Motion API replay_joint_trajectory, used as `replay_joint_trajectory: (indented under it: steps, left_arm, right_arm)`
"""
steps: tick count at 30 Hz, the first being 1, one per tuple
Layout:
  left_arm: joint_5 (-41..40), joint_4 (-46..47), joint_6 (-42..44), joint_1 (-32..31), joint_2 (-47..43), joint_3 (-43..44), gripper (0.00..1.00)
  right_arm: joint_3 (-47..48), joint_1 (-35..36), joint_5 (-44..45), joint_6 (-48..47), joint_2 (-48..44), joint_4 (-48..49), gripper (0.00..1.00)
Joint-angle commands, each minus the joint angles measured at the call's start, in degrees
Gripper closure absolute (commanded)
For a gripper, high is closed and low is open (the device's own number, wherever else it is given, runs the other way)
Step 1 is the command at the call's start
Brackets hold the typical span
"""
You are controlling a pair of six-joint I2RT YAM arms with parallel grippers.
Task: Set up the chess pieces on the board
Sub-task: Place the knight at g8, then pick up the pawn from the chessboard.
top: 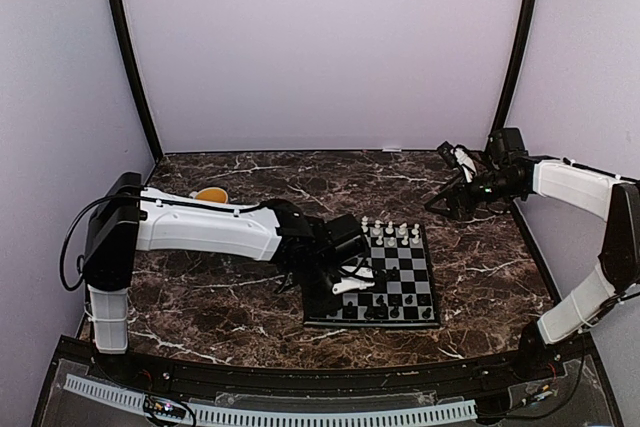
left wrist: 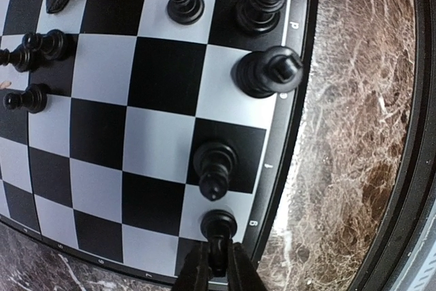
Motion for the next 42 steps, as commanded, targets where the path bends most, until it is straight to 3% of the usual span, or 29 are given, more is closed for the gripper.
replay_joint_trajectory:
  steps: [1, 13, 16, 19, 22, 24, 27, 30, 35, 42]
  left_arm:
    - [-0.51, -1.67, 0.23, -0.28, 0.27, 1.18, 0.85]
    - [0.44, -3.16, -0.34, -0.27, -1.39, 2.43, 0.59]
    - [0.2, -3.91, -0.15, -0.28, -4.45, 2.74, 0.5]
    - [-1.76, -4.99, 0.29, -0.28, -6.78, 4.76, 0.48]
    - [-3.72, -5.03, 0.77, 0.09, -8.87, 7.7, 0.48]
    - [-3.07, -3.2, 0.7, 0.92, -9.53, 9.23, 0.48]
    - [-0.79, 2.53, -1.56, 2.93, -9.79, 10.14, 0.5]
    - [0.88, 5.01, -6.09, 6.76, -7.68, 13.25, 0.56]
    - [3.43, -0.7, -13.45, 8.85, 1.24, 23.29, 0.67]
    - [2.26, -0.49, -16.86, 8.75, 6.06, 24.13, 0.68]
  right_arm:
    - [1.08, 0.0, -1.28, -0.44, 0.45, 0.09, 0.01]
    - [1.56, 0.03, -1.29, -0.42, 0.06, -0.73, 0.01]
    - [0.91, 0.02, 1.87, 0.56, -3.0, 1.51, 0.01]
    - [-0.13, -0.05, 5.67, 2.83, -5.98, 4.58, 0.02]
    - [1.72, -0.19, 6.33, 6.01, -3.21, 3.49, 0.02]
    - [5.14, -0.16, -0.71, 1.77, 2.48, -5.45, 0.01]
    - [7.51, 0.1, -4.04, -2.64, 5.08, -10.69, 0.15]
    - [6.2, 1.81, -0.45, -4.19, 1.45, -8.85, 0.23]
    - [1.58, 4.28, 7.52, -3.11, -3.51, -2.74, 0.27]
    - [0.3, 4.6, 9.29, -3.3, -3.09, -1.79, 0.28]
